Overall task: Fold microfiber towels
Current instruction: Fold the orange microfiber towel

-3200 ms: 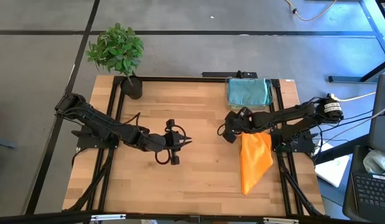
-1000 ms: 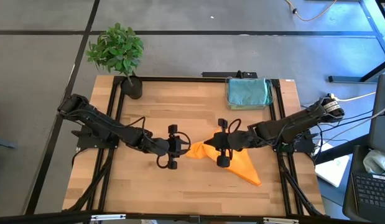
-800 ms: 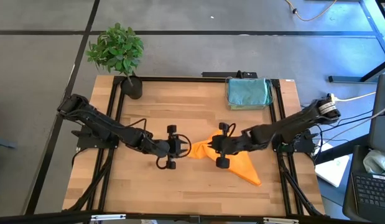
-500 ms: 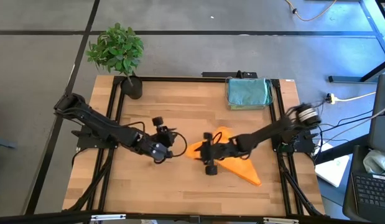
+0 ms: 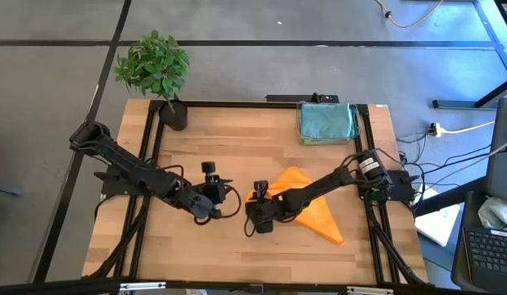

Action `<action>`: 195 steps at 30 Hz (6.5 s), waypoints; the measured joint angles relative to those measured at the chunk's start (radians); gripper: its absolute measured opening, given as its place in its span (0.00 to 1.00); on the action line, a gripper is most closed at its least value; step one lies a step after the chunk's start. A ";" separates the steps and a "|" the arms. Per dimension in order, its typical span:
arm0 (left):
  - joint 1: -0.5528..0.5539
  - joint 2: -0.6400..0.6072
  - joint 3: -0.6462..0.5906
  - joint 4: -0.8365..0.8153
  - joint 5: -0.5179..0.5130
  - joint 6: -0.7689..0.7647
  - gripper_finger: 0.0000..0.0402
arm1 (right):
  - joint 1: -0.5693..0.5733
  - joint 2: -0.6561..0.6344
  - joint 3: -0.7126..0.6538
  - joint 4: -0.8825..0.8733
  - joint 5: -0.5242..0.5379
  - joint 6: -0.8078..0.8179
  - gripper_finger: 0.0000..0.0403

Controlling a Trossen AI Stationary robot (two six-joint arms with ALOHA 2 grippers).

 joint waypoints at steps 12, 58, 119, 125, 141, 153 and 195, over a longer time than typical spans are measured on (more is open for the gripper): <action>0.004 0.000 0.000 0.004 -0.001 0.001 0.25 | -0.004 0.011 0.003 -0.049 -0.017 0.010 0.17; -0.035 0.001 -0.001 0.191 0.119 0.098 0.26 | -0.073 -0.328 -0.016 -0.114 -0.499 -0.003 0.00; 0.175 0.150 -0.211 0.555 0.534 -0.045 0.41 | -0.033 -0.666 0.270 -0.440 -0.272 -0.131 0.00; 0.197 0.167 -0.211 0.600 0.531 -0.045 0.41 | -0.033 -0.666 0.270 -0.441 -0.272 -0.131 0.00; 0.199 0.173 -0.211 0.640 0.558 -0.060 0.37 | -0.033 -0.666 0.270 -0.442 -0.270 -0.132 0.00; 0.195 0.173 -0.211 0.652 0.545 0.021 0.01 | -0.033 -0.665 0.270 -0.446 -0.269 -0.135 0.00; 0.057 0.050 0.425 -0.810 0.224 -0.573 0.00 | -0.215 -0.677 -0.013 -0.614 -0.399 -0.135 0.00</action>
